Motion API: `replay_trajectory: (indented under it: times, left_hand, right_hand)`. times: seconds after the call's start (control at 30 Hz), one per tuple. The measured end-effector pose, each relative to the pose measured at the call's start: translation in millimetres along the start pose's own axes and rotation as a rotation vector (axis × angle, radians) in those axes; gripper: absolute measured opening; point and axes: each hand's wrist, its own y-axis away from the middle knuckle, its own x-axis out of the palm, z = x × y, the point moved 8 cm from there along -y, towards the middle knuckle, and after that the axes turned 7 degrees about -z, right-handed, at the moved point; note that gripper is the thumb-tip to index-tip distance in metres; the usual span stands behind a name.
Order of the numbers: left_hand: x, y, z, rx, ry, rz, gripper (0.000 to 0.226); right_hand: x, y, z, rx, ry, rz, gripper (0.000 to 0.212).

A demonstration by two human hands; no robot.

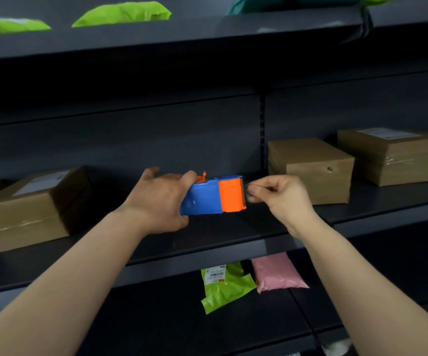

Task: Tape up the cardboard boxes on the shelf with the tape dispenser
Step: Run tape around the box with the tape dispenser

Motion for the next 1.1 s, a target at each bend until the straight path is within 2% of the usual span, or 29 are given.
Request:
replay_trajectory:
  times: [0.13,0.33,0.47,0.7,0.9,1.1]
  left_hand:
    - [5,-4,5,0.016,-0.018,0.030,0.056]
    - [8,-4,8,0.026,0.015,0.019,0.053]
    - [16,3,27,-0.042,0.025,0.031,0.058]
    - [18,4,21,-0.021,-0.038,0.070,0.059]
    - [1,-7,5,-0.059,-0.009,0.004,0.056]
    - [-22,-24,-47,-0.036,0.008,-0.022,0.052]
  right_hand:
    - [-14,-5,-3,-0.023,0.077,-0.057,0.019]
    - [-12,-7,-12,0.007,0.050,0.006,0.020]
    - [-31,-5,-21,0.018,0.042,-0.061,0.023]
    - [-38,-4,-23,0.076,0.047,0.014,0.010]
    - [-71,-1,-16,-0.050,0.091,-0.147,0.011]
    - [-133,-1,-19,-0.088,0.171,-0.281,0.013]
